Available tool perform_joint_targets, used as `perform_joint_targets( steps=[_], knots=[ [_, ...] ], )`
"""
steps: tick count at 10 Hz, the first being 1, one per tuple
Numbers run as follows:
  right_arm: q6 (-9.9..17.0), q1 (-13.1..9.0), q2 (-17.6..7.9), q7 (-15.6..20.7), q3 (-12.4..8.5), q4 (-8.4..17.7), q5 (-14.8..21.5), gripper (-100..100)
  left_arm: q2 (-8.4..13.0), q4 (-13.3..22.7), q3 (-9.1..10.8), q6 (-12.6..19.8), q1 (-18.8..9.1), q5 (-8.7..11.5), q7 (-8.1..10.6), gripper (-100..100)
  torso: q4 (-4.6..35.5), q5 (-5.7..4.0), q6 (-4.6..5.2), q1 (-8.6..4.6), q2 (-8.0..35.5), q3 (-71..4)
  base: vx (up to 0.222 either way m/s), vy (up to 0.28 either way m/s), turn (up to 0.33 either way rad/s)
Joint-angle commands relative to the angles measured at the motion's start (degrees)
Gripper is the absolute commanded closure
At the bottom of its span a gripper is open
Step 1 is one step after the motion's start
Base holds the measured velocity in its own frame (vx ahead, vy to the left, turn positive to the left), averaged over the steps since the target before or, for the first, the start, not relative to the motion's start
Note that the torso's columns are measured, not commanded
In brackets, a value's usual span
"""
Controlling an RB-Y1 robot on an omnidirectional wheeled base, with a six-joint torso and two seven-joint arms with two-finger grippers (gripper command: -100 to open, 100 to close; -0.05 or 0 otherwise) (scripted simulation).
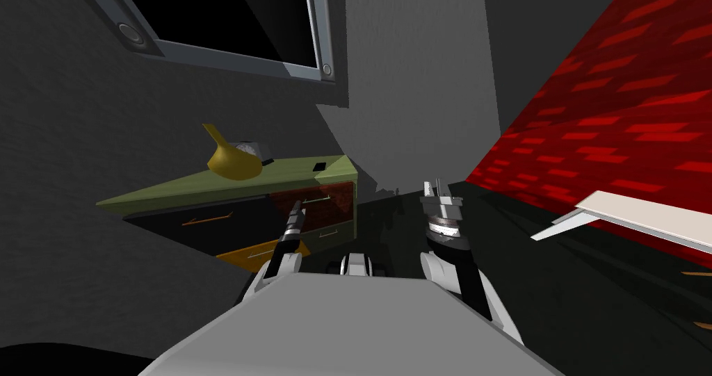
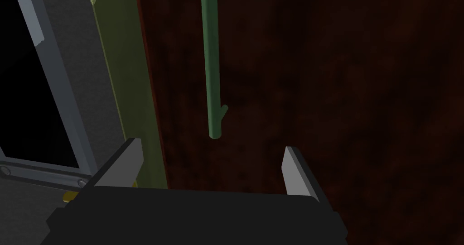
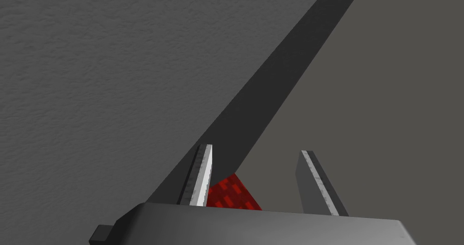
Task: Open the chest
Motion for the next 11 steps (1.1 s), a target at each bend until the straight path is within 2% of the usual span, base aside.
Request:
perform_joint_targets(
  steps=[1, 2, 3, 4, 6, 7, 8, 10, 11],
  knots=[
    [0.00, 0.00, 0.00, 0.00, 0.00, 0.00, 0.00, 0, -4.19, 0.93, 0.19, 0.09, -0.14, 0.11, -0.04, -100, 0.01, 0.00, 0.00, -0.01, 0.03, 0.02, 0.021, -0.023, 0.013],
    [0.00, 0.00, 0.00, 0.00, 0.00, 0.00, 0.00, 0, -5.14, 1.05, 0.22, 0.09, -0.16, 0.13, -0.04, -100, 0.01, -0.01, 0.00, -0.06, 0.02, 0.02, 0.011, -0.016, 0.005],
    [0.00, -0.01, 0.00, 0.00, 0.00, 0.00, 0.00, 0, -4.36, 0.89, 0.22, 0.14, -0.15, 0.14, -0.01, -100, 0.00, -0.03, 0.00, -0.09, 0.01, 0.01, 0.004, -0.006, 0.001],
    [0.00, -0.01, 0.00, 0.00, 0.00, 0.00, 0.00, 0, -2.01, 3.75, 0.63, -1.47, -3.01, 1.19, 0.26, -100, 0.00, -0.03, 0.00, -0.09, -0.02, -0.01, -0.083, -0.045, -0.018],
    [0.00, -0.02, 0.00, 0.00, 0.00, 0.01, 0.00, 0, -2.01, 7.05, 0.63, -1.47, -5.73, 1.19, 0.26, -100, 0.04, -0.06, 0.01, -0.20, 0.11, 0.08, -0.066, -0.029, -0.005],
    [0.00, -0.01, 0.00, 0.00, 0.00, 0.00, 0.00, 0, -2.01, 8.46, 0.63, -1.47, -5.73, 1.19, 0.26, -100, -0.03, -0.02, -0.01, -0.08, -0.12, -0.06, 0.000, 0.000, 0.000],
    [0.00, -0.01, 0.00, 0.00, 0.00, 0.00, 0.00, 0, 0.43, 10.41, 1.02, -3.13, -8.53, 2.24, 0.51, -100, -0.08, 0.00, -0.01, -0.03, -0.26, -0.16, -0.057, -0.037, -0.017],
    [0.00, -0.02, 0.00, 0.00, 0.00, 0.00, 0.00, 0, 0.43, 13.39, 1.02, -3.13, -11.30, 2.24, 0.51, -100, 0.01, -0.05, 0.00, -0.17, 0.03, 0.02, -0.063, -0.021, -0.005],
    [0.00, -0.01, 0.00, 0.00, 0.00, 0.00, 0.00, 0, 0.43, 15.67, 1.02, -3.13, -11.30, 2.24, 0.51, -100, -0.01, -0.03, -0.01, -0.10, -0.07, -0.02, -0.008, -0.001, -0.001]
  ],
)
